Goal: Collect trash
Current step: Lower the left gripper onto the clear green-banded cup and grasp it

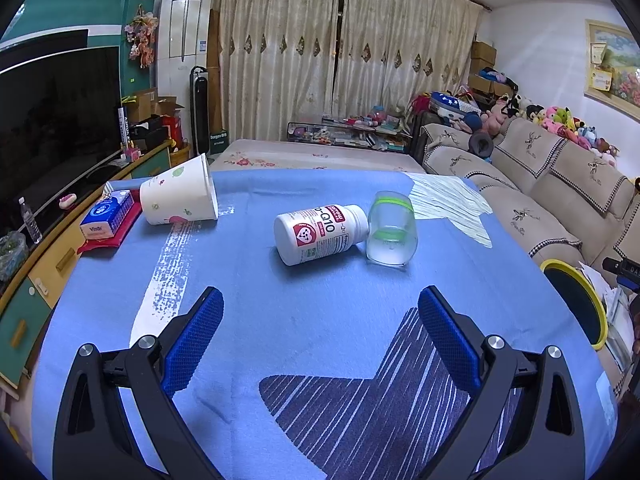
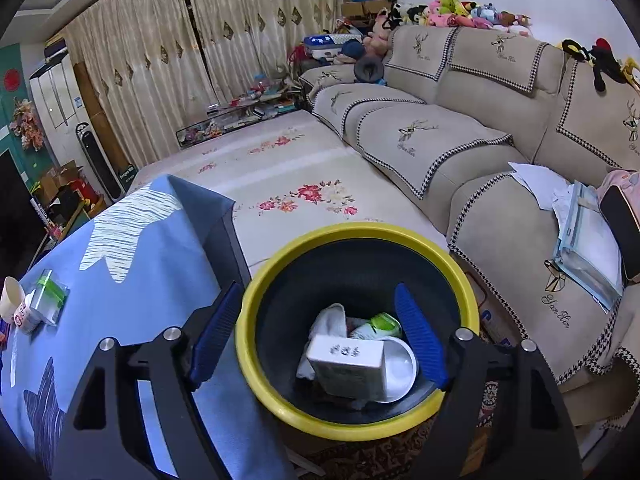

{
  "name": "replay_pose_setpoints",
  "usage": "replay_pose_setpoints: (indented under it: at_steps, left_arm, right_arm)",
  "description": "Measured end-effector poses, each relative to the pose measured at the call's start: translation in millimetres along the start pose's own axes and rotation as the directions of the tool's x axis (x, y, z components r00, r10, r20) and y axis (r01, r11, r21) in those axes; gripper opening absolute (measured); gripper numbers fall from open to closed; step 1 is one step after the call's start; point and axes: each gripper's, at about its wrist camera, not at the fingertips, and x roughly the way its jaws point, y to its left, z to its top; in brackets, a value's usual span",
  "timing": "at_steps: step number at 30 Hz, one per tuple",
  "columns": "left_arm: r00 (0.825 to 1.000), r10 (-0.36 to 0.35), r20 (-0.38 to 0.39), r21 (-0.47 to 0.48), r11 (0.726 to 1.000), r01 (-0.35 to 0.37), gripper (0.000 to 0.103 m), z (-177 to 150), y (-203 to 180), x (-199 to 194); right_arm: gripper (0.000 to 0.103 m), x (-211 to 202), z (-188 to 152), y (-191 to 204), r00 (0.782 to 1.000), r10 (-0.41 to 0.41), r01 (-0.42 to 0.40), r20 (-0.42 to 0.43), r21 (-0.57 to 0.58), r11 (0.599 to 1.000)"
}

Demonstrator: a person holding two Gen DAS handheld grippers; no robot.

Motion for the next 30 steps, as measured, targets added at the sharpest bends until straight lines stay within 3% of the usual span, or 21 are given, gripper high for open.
replay_pose_setpoints:
  at_steps: [7,17,30]
  left_arm:
    - [0.999,-0.018,-0.028,-0.002,1.000,0.018,0.096,2.0,-1.7,3.2]
    - [0.981,-0.125,-0.149,0.062,0.989,0.135,0.096,29.3,-41.0,29.7]
    - [0.978,-0.076,-0.195,0.181,0.977,0.113,0.090,88.5,-92.0,109.1]
  right_arm:
    - [0.076,-1.3,-7.0,23.4,0.998,0.057,-0.057,-0.017,-0.024,0.998]
    - [0.077,3.8,-10.9,27.7,0.995,0.099,-0.100,-0.028,-0.022,0.995]
    - [0.077,12.2,-13.1,14.4,0.993,0.114,-0.113,-0.043,0.018,0.993]
